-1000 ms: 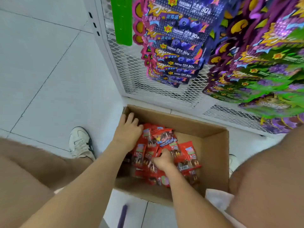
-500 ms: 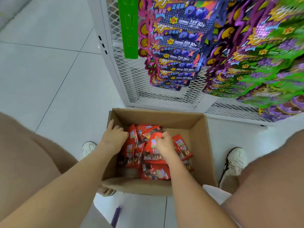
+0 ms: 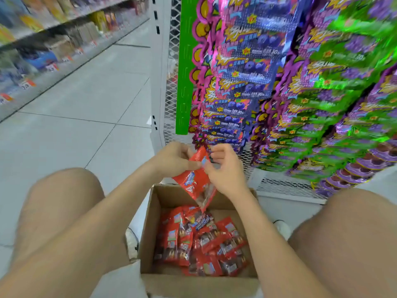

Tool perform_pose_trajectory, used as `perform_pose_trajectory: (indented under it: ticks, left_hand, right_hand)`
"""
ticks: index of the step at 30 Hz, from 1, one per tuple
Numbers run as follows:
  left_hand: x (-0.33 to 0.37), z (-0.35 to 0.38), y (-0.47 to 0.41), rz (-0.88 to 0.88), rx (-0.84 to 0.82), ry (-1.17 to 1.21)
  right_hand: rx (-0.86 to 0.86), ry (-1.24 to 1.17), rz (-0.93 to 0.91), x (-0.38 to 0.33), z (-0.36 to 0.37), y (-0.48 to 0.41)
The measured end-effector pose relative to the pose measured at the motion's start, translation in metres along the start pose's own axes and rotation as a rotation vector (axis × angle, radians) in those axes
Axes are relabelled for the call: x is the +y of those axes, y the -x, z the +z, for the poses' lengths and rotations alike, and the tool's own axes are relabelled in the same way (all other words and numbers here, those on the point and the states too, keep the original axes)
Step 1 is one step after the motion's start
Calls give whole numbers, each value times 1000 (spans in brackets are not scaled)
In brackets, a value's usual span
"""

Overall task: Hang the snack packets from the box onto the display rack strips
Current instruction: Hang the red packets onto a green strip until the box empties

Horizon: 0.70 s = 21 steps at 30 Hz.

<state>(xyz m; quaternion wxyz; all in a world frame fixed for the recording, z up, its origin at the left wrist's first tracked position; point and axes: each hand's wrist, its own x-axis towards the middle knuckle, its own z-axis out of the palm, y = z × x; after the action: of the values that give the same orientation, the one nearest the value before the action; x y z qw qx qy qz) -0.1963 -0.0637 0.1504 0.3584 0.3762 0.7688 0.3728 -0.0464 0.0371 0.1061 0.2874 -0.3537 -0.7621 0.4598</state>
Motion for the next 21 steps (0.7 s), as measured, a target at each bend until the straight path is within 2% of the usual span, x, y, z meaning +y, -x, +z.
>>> perform_pose_trajectory:
  ticks: [2,4,5,9,10,13,14,17,21]
  left_hand:
    - [25,-5,2,-11,104,38]
    - [44,-9,3,-66,155,210]
    - [52,-12,5,-78,155,293]
    - [66,-29,5,-28,82,492]
    - [66,-33,2,-15,156,459]
    - [61,-45,-23,88,617,170]
    - [61,-46,-32,128,691,78]
    - [66,-44,-61,231,671,63]
    - [68,-42,-83,317,764,47]
  right_hand:
    - [-190,201,-83,-32,-21,3]
    - [-449,254,-95,-55,-33,7]
    - [-472,275,-125,-63,-34,9]
    - [-278,344,-238,-69,-30,-20]
    - [-286,417,-244,-72,-34,-30]
    - [-356,482,-187,-78,-46,-51]
    - [-340,485,-153,-75,-45,-55]
    - [-253,510,-83,-66,-38,-62]
    - [-177,473,-78,-65,-36,-64]
